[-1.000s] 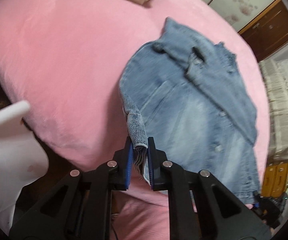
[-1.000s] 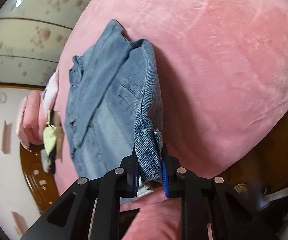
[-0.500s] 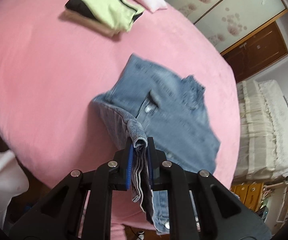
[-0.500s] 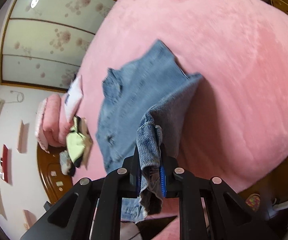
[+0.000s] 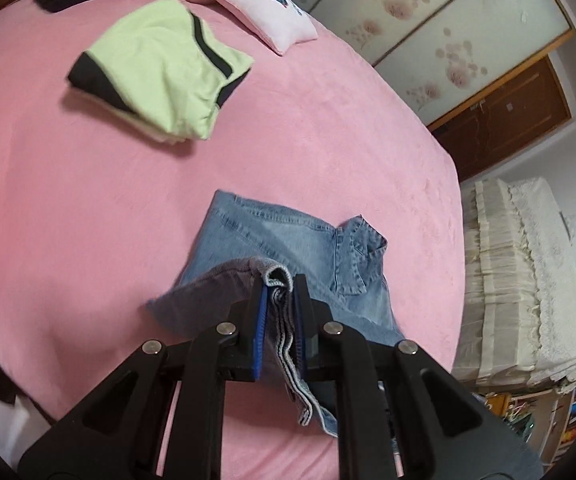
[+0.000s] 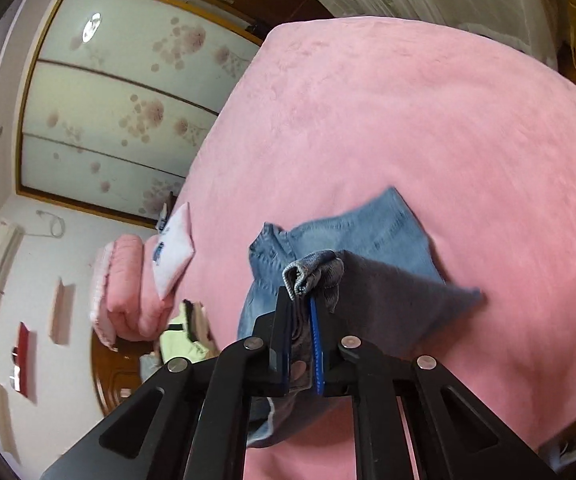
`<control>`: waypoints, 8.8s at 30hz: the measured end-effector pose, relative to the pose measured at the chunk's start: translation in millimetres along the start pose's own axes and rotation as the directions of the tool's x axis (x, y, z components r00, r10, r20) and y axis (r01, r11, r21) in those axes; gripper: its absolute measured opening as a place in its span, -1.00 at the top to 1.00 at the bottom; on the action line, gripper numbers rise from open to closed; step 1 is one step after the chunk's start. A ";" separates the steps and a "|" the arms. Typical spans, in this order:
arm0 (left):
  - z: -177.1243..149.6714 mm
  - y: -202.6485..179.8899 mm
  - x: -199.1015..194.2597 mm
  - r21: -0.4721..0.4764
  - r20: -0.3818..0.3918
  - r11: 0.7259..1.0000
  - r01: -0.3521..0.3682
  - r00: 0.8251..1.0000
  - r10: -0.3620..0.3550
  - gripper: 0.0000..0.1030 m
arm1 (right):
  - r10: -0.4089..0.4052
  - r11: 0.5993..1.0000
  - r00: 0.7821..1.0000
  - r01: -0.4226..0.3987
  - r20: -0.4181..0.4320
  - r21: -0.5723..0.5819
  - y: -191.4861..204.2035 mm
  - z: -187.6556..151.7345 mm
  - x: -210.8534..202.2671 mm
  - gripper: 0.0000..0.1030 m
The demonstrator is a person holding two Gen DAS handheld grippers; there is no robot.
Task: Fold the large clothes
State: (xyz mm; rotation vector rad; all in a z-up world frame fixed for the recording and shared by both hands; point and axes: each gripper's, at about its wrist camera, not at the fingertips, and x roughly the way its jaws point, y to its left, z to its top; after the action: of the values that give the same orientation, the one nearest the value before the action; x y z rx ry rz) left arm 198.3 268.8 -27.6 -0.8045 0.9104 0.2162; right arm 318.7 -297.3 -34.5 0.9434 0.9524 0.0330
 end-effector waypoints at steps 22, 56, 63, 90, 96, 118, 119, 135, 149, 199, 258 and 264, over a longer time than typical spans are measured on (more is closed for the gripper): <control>101.0 -42.7 284.9 0.290 -0.204 0.902 -0.319 0.900 0.384 0.71 | -0.266 0.962 0.959 0.271 -0.097 0.032 7.0 140.0 257.1 0.85; -124.3 -118.1 178.5 0.316 -0.202 0.902 -0.293 0.908 0.366 -0.46 | -0.611 0.685 0.749 0.339 -0.256 -0.645 -60.9 54.4 272.6 1.00; -140.5 -121.7 202.3 0.494 -0.234 0.839 -0.229 0.894 0.382 -0.28 | -0.489 0.759 0.843 0.286 -0.223 -0.584 -67.6 56.4 210.4 1.00; -155.4 -87.3 276.9 0.565 -0.330 0.823 -0.063 0.897 0.295 0.98 | -0.320 0.849 0.896 0.128 -0.306 -0.513 -61.9 -119.0 255.1 1.00; -110.4 -44.6 252.9 0.572 -0.166 0.795 -0.200 0.922 0.351 0.98 | -0.396 0.822 0.906 0.278 -0.149 -0.497 -105.8 -47.5 214.1 1.00; -143.8 -59.4 254.5 0.562 -0.493 0.809 0.172 0.855 0.161 0.98 | -0.217 0.869 0.872 -0.032 -0.439 -0.493 -44.9 -152.0 225.1 1.00; -146.0 -63.6 262.4 0.562 -0.493 0.809 0.170 0.855 0.163 0.98 | -0.217 0.874 0.865 -0.034 -0.453 -0.484 -45.8 -157.7 231.3 1.00; -62.3 -128.4 358.3 0.436 -0.341 0.900 0.006 0.926 0.160 0.98 | -0.179 0.853 0.910 -0.046 -0.375 -0.519 -12.3 -91.0 354.5 1.00; -6.8 -75.7 316.4 0.429 -0.156 0.897 -0.110 0.969 0.193 0.99 | -0.164 0.892 0.965 0.056 -0.205 -0.448 -51.0 -22.4 336.2 1.00; -123.3 17.5 79.3 0.131 -0.281 0.939 -0.319 0.896 0.344 -0.10 | -0.358 0.932 0.901 0.361 -0.245 -0.034 -51.6 -129.0 153.7 1.00; -61.3 59.0 183.3 -0.374 -0.126 0.927 -0.025 0.992 -0.024 0.76 | -0.525 0.775 0.783 0.278 -0.334 -0.567 35.4 -114.4 420.0 0.93; -50.7 -22.9 152.2 -0.082 -0.068 0.994 0.079 0.994 -0.084 0.78 | -0.504 0.795 0.790 0.268 -0.348 -0.545 31.7 -120.2 421.2 0.93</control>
State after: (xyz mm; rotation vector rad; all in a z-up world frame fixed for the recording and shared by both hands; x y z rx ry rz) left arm 271.7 193.5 -150.9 -0.9262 0.9383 0.1537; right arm 502.3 -24.4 -325.4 0.2530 1.5153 0.1382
